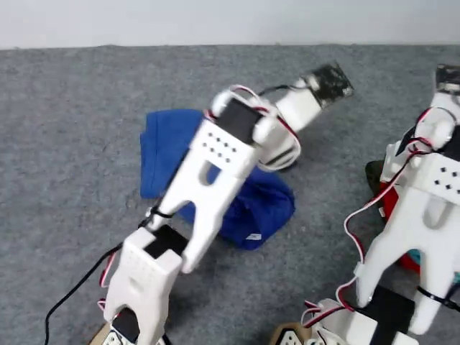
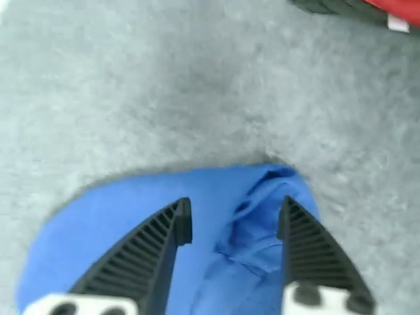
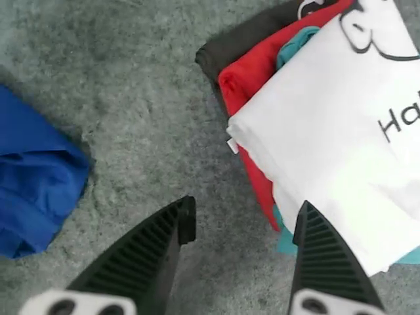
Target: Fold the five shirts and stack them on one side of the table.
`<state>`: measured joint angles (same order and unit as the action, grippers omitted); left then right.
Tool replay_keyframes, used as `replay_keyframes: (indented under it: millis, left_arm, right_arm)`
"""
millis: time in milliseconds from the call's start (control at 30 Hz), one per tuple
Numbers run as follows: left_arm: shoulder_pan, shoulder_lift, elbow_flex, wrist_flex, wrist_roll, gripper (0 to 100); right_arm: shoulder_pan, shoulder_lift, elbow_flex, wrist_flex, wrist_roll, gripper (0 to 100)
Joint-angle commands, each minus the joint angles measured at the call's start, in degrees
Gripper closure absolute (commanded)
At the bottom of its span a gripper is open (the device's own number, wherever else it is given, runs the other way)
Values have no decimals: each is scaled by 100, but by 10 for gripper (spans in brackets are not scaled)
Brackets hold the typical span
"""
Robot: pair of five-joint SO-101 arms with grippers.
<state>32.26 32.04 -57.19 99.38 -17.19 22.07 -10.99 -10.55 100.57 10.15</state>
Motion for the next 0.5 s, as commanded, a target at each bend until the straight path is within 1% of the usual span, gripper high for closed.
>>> replay_keyframes:
  millis: [0,100,233,367,467]
  left_arm:
    - [-730,-527,-215,53,53,806]
    - [-1732,-624,-171,114,53,848]
    - [-2936,-818,-171,114,53,890]
    - [-3701,-1451,189,123,53,893]
    - [-4009,-2251,936,114,53,893]
  right_arm:
    - [-295,-198,97,215,53,749]
    - [-927,-145,422,119,299,750]
    - [-2193,-145,1081,-365,404,750]
    - [-3530,-145,1732,-927,404,750]
    - [-4338,-145,2268,-1596,404,750]
